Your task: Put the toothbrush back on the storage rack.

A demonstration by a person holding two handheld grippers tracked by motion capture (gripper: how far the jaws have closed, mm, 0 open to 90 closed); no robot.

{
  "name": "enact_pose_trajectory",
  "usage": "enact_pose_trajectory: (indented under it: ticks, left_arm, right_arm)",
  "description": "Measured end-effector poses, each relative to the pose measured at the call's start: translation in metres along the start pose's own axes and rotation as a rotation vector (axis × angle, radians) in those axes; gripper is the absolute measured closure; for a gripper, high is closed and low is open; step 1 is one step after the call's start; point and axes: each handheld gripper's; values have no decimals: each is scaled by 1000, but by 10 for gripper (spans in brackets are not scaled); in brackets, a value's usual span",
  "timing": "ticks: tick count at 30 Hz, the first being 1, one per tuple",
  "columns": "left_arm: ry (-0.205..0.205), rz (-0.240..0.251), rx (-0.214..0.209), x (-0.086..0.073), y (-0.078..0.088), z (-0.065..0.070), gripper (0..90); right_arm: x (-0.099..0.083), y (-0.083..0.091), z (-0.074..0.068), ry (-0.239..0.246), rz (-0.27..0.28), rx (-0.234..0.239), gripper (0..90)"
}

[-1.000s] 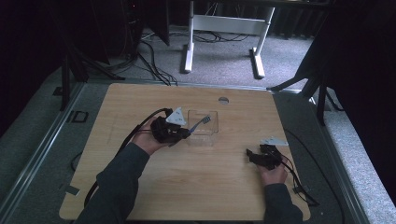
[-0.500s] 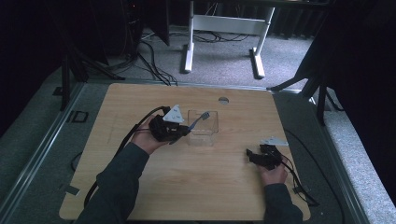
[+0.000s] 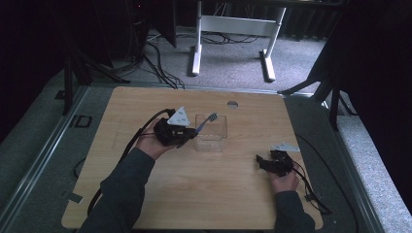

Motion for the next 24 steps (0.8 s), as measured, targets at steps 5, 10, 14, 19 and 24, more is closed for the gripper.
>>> enact_pose_trajectory:
  ticks: [5, 10, 14, 19, 24]
  left_arm:
    - [8, 5, 5, 0, 0, -1, 833]
    - [9, 12, 12, 0, 0, 0, 833]
    - [12, 19, 19, 0, 0, 0, 833]
    - [23, 26, 28, 0, 1, -2, 833]
    - [30, 31, 35, 0, 0, -2, 833]
  right_arm:
    - [0, 0, 0, 0, 0, 0, 314]
    - [0, 0, 0, 0, 0, 0, 313]
    - [0, 0, 0, 0, 0, 0, 313]
    - [0, 0, 0, 0, 0, 0, 314]
    - [0, 0, 0, 1, 0, 0, 313]
Point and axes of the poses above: each handheld gripper's, and its own axes: y roughly backward along the jaws, x roughly out of its top, z roughly to its right, and after that the axes turned 13 degrees about x, right-handed
